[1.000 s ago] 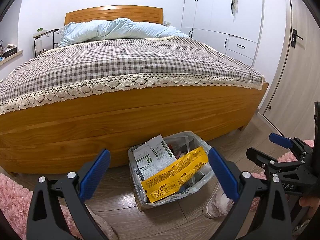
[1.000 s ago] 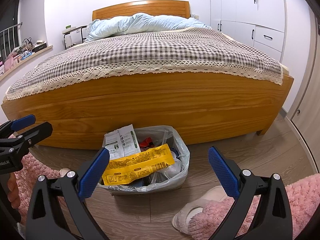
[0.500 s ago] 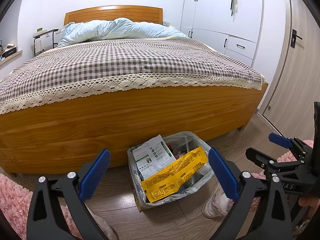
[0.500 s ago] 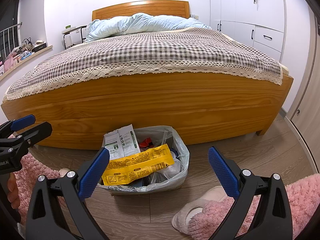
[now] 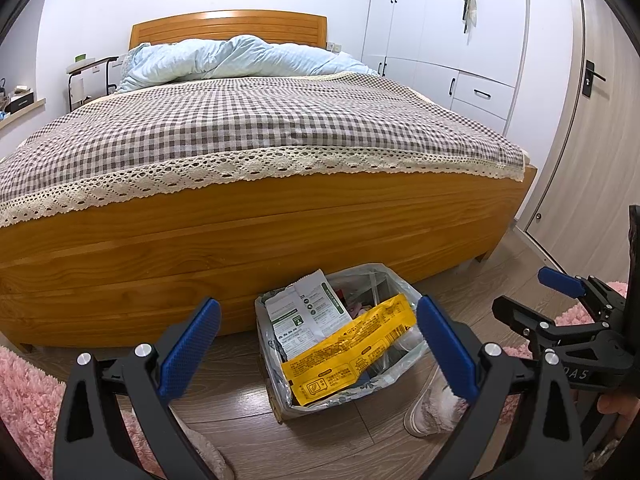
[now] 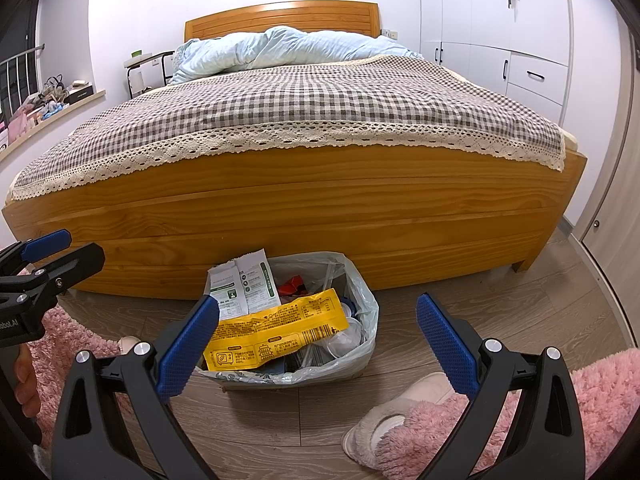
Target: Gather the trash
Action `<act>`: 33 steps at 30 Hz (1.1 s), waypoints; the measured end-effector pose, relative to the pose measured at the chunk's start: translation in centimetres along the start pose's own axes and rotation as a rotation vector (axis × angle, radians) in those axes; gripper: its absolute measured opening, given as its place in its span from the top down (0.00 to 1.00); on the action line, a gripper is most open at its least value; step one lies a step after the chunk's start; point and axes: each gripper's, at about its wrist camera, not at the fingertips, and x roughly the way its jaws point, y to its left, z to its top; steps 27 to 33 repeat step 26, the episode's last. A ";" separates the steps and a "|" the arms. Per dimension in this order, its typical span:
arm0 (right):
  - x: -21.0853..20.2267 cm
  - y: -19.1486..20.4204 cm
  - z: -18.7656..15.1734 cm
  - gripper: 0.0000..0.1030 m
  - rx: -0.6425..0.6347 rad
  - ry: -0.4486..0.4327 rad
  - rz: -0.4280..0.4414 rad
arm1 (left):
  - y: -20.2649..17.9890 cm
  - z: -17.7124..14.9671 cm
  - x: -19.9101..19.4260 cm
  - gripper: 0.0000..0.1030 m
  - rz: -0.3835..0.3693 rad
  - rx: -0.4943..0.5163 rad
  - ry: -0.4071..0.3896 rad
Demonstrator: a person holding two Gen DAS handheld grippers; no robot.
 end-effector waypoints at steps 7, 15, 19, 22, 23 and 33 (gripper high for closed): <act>0.0 0.0 0.1 0.08 -0.004 0.000 -0.001 | 0.0 0.0 -0.1 0.07 -0.007 -0.004 -0.002; 0.0 -0.1 0.1 0.08 -0.004 0.001 -0.001 | -0.1 -0.1 0.0 0.08 -0.009 -0.001 0.002; -0.1 -0.2 0.2 0.08 -0.002 0.002 -0.001 | -0.1 -0.1 0.1 0.07 -0.012 -0.003 0.009; -0.1 -0.1 0.2 0.08 -0.002 0.001 0.002 | -0.2 0.0 0.0 0.07 -0.020 -0.003 0.011; -0.1 -0.1 0.2 0.08 -0.001 0.000 0.003 | -0.2 0.0 0.0 0.07 -0.021 -0.004 0.011; -0.2 -0.3 0.6 0.08 0.010 -0.001 0.014 | 0.0 0.5 -0.1 0.07 -0.038 -0.027 0.024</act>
